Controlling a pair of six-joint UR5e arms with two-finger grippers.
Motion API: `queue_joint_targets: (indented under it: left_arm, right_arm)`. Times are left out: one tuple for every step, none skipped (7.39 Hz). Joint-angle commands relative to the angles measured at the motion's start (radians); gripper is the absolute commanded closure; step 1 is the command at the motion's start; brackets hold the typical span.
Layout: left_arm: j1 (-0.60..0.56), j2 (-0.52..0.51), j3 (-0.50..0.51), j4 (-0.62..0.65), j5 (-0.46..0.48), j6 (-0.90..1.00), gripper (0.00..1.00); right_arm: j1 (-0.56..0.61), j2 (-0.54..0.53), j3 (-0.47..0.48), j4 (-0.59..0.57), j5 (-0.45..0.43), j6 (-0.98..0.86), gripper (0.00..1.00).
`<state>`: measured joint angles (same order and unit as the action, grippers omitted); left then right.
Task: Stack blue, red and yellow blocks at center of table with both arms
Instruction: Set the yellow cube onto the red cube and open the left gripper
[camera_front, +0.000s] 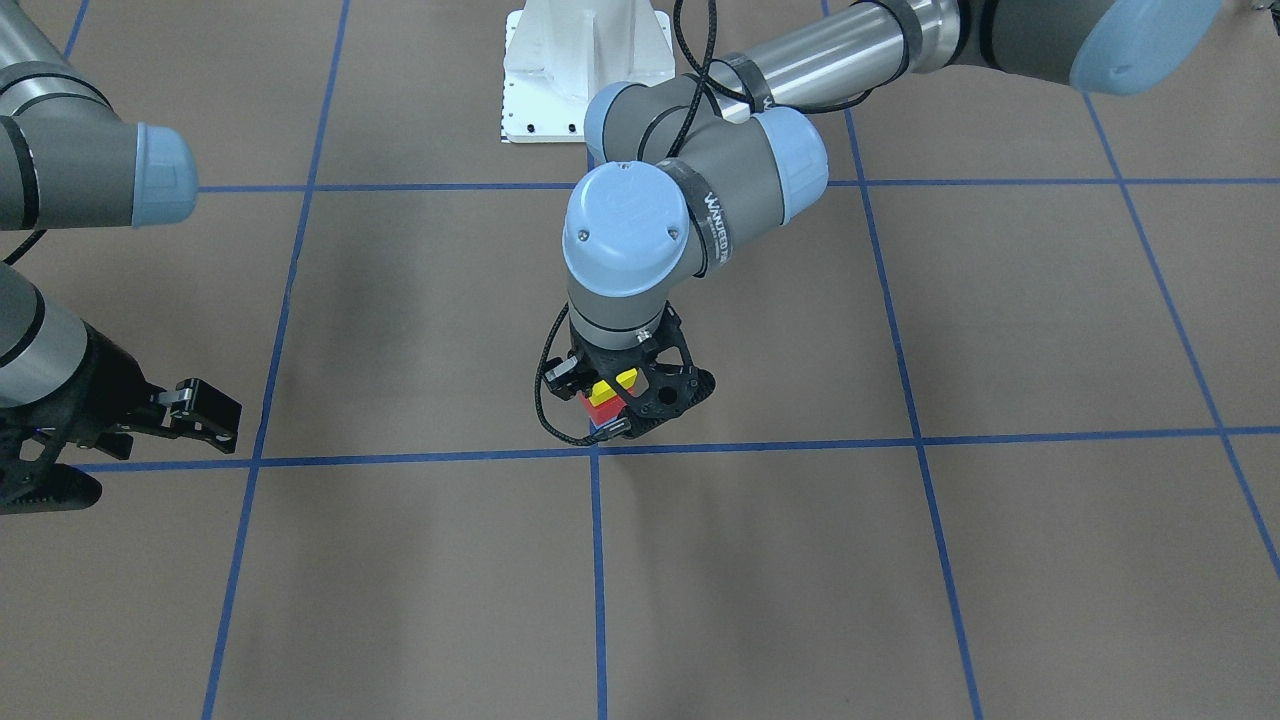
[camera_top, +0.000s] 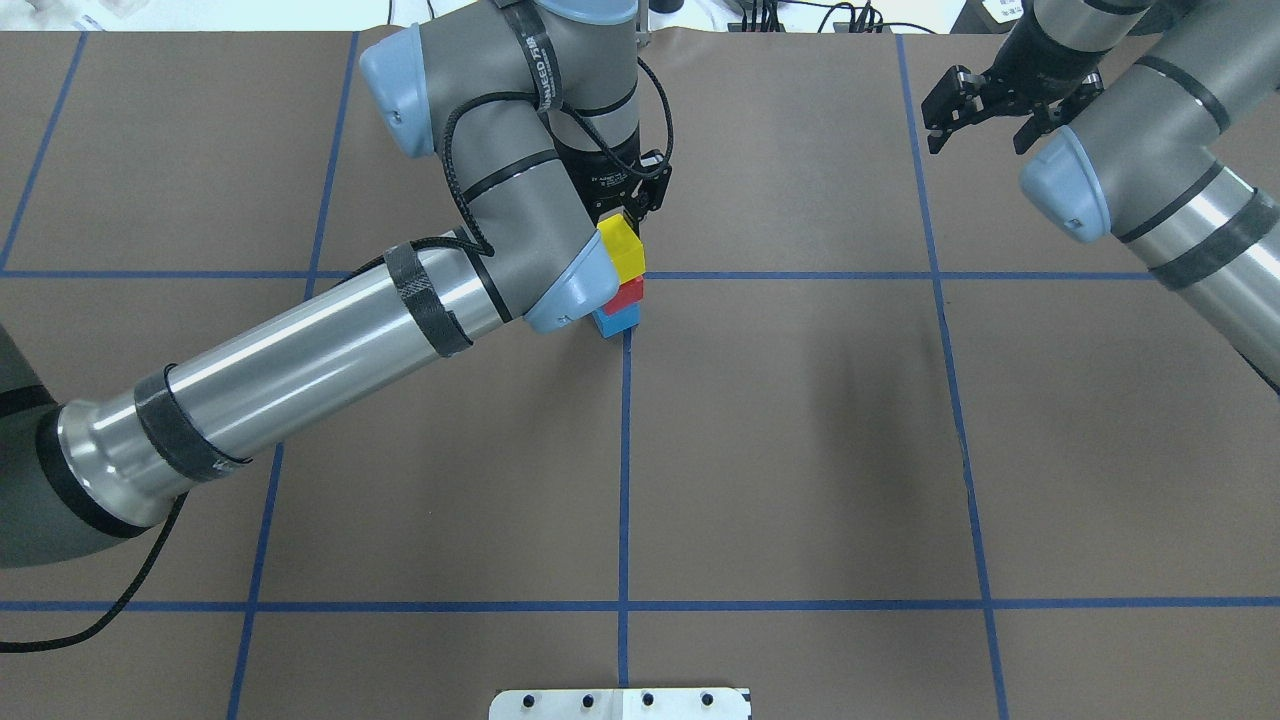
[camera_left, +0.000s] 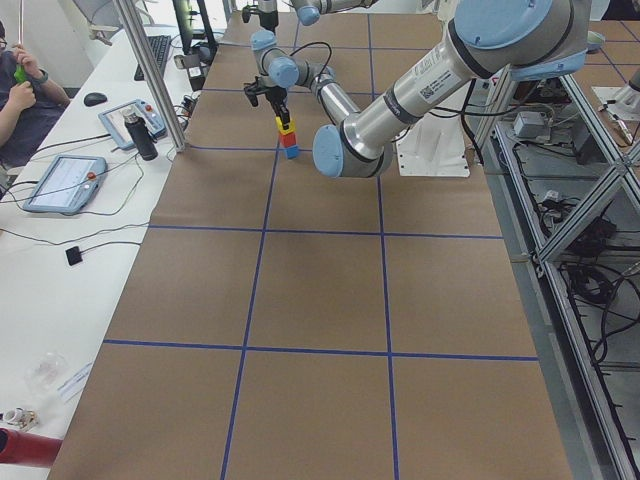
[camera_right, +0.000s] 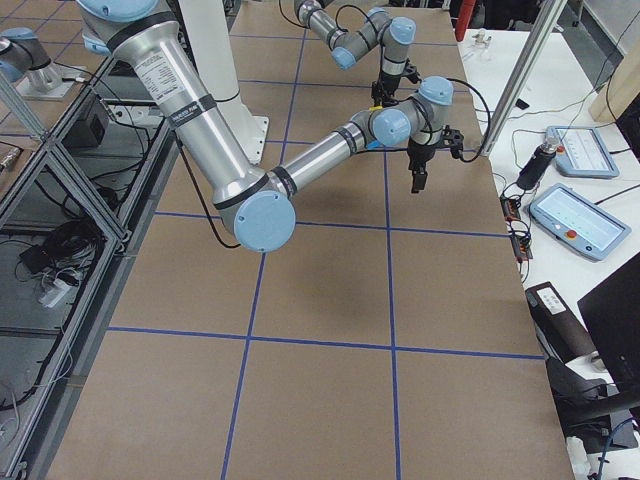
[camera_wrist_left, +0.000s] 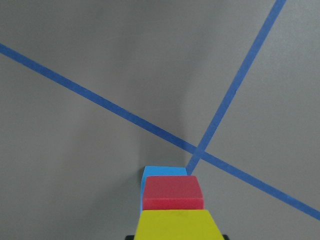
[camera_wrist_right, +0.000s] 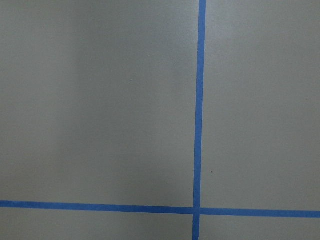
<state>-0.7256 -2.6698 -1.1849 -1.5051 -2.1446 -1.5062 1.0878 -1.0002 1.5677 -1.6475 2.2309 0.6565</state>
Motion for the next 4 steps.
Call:
queue_joint_targets:
  left_arm:
    - [0.000, 0.005, -0.001, 0.000, 0.017, -0.002, 0.59]
    - [0.000, 0.011, -0.008, -0.001, 0.025, -0.017, 0.37]
    - [0.000, 0.014, -0.018, 0.000, 0.037, -0.019, 0.35]
    - [0.000, 0.013, -0.019, 0.000, 0.037, -0.020, 0.35]
  right_arm:
    - [0.001, 0.000, 0.000, 0.000, 0.001, 0.000, 0.01]
    - [0.000, 0.000, 0.002, 0.000, 0.001, 0.000, 0.01]
    - [0.001, 0.000, 0.002, 0.000, 0.001, 0.000, 0.01]
    - [0.003, 0.000, 0.002, 0.000, 0.001, 0.000, 0.01]
